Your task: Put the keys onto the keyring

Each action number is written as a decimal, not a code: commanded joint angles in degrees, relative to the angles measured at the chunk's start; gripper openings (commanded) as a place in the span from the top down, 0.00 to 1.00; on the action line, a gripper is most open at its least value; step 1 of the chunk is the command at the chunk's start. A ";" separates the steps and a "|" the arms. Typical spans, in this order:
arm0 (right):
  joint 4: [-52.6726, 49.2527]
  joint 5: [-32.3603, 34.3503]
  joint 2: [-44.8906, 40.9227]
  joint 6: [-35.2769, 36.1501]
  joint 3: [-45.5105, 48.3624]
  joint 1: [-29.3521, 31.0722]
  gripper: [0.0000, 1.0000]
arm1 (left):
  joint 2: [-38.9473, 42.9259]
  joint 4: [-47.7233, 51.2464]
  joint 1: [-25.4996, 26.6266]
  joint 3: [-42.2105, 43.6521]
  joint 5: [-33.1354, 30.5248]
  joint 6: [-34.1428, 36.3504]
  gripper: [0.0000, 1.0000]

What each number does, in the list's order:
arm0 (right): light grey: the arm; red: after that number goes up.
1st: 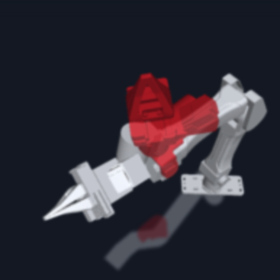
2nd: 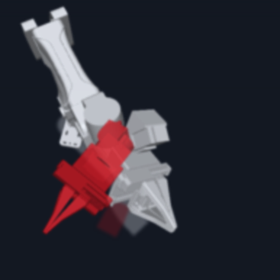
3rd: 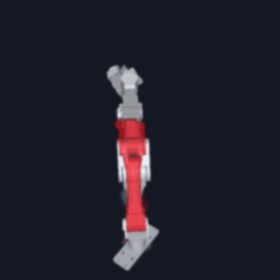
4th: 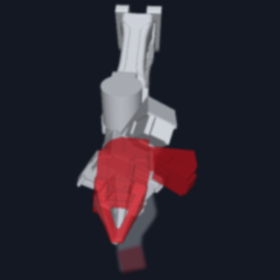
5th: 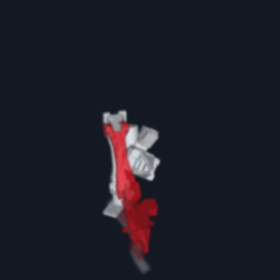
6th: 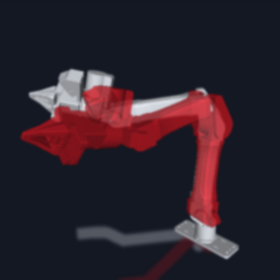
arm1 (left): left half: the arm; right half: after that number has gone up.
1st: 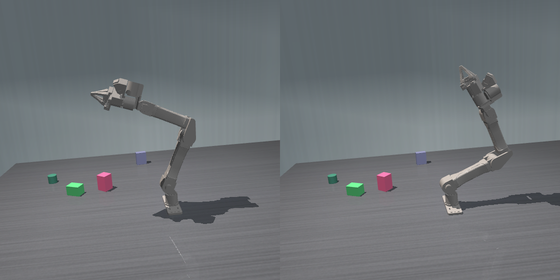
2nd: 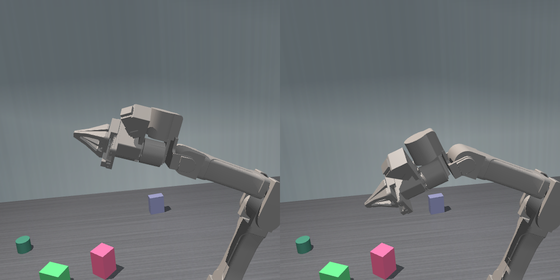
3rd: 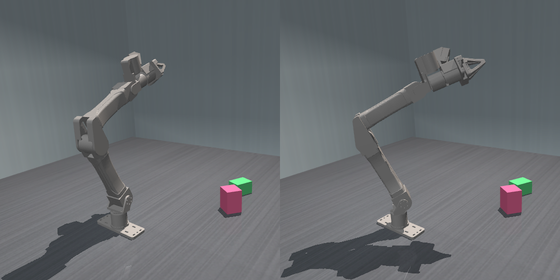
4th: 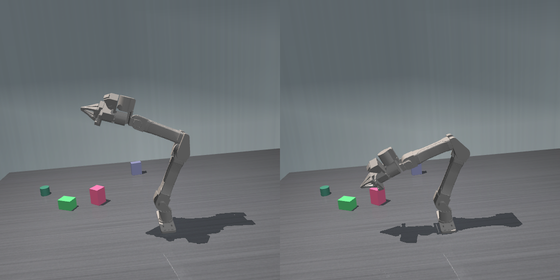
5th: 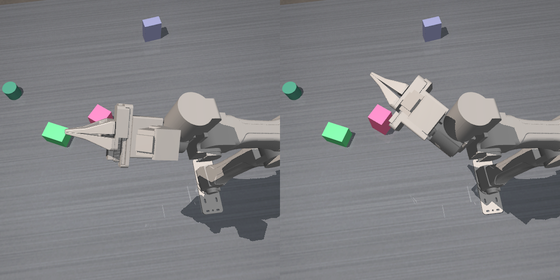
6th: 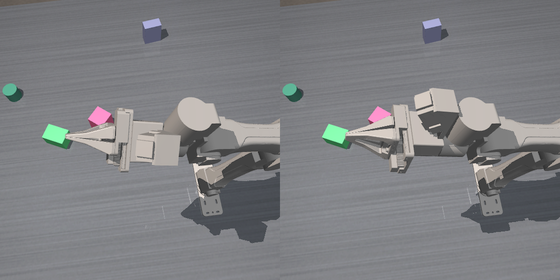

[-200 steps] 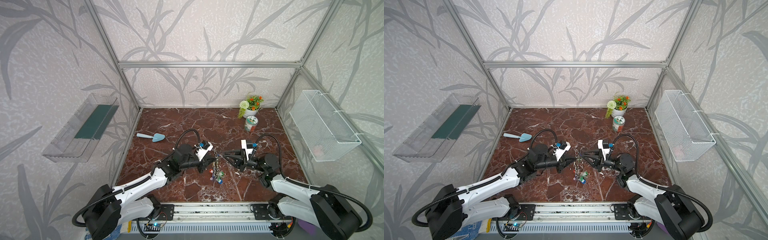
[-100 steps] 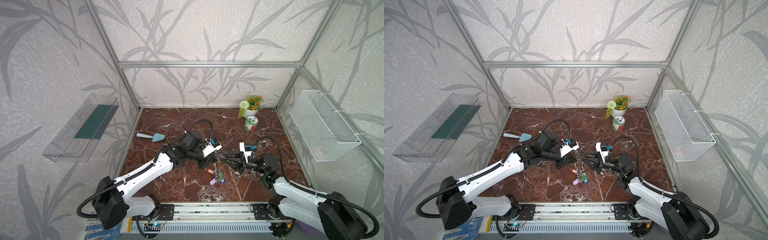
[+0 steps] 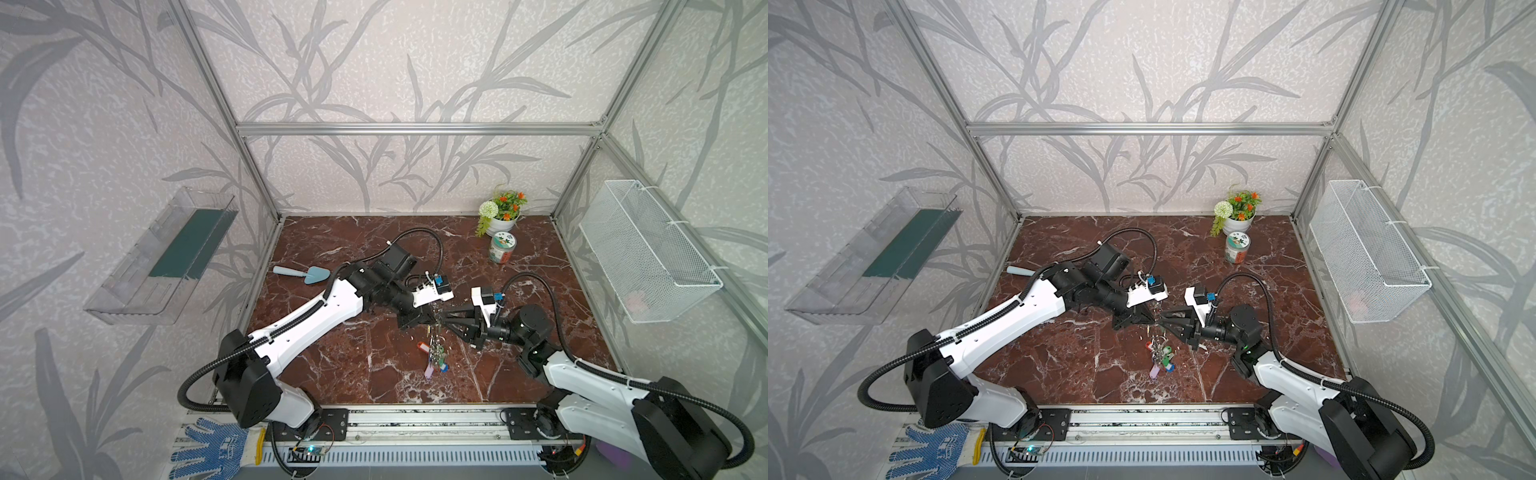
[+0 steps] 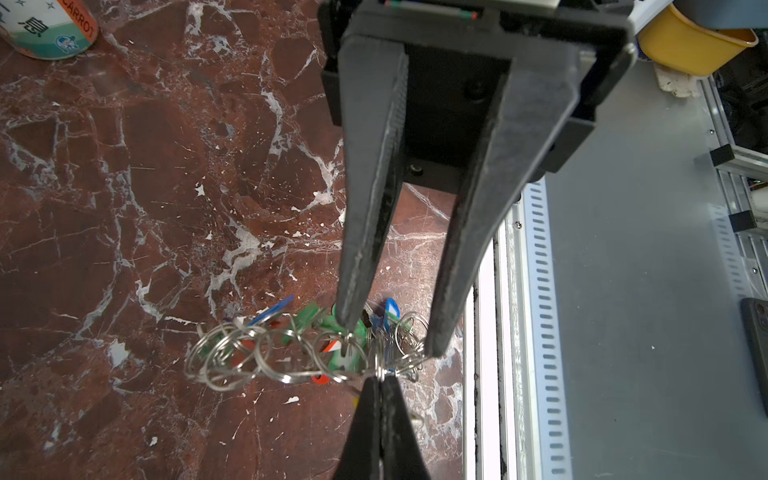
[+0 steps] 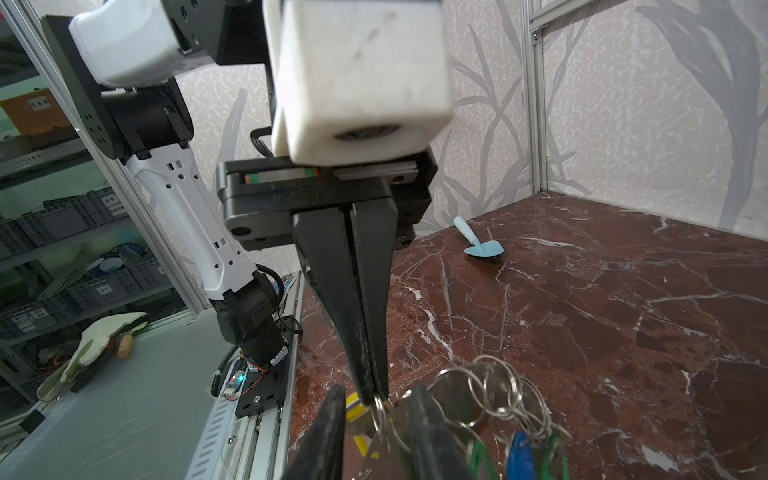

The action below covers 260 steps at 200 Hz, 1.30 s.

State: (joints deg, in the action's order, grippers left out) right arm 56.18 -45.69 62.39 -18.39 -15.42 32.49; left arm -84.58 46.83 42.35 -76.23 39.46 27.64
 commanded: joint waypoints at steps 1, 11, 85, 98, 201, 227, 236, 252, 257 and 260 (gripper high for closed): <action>-0.94 -0.98 0.93 1.72 -2.37 0.74 0.73 | -0.27 3.18 -0.76 -3.32 3.31 4.27 1.00; -1.08 -0.98 1.21 1.95 -2.51 0.97 0.73 | -0.51 3.64 -1.07 -3.90 3.59 4.72 1.00; -1.97 -0.80 1.76 2.84 -2.86 1.53 0.76 | -2.61 4.75 -1.21 -6.82 6.53 5.24 1.00; -2.09 -0.82 1.68 2.84 -2.86 1.64 0.77 | -2.68 4.79 -1.21 -6.92 6.60 5.41 1.00; -3.24 -0.98 2.30 3.77 -3.42 2.16 0.94 | -3.18 4.36 -1.21 -7.24 6.99 4.81 1.00; -3.47 -0.89 2.23 3.71 -3.49 2.28 1.00 | -3.31 3.87 -1.21 -7.31 6.93 3.93 1.00; -3.75 -0.80 2.21 3.80 -3.59 2.27 1.00 | -3.47 3.80 -1.23 -7.37 7.01 3.45 1.00; -3.85 -0.71 2.12 3.80 -3.54 2.23 1.00 | -3.72 3.76 -1.29 -7.64 7.21 2.56 1.00; -3.84 -0.71 2.05 3.78 -3.59 2.23 1.00 | -3.75 3.68 -1.37 -7.78 7.21 2.21 1.00; -3.84 -0.71 2.04 3.76 -3.54 2.23 1.00 | -3.83 3.46 -1.34 -7.72 7.22 1.84 1.00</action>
State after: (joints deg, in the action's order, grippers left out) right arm 52.25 -46.13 64.45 -14.94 -17.21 34.24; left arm -87.88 52.23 41.10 -80.73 43.38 30.22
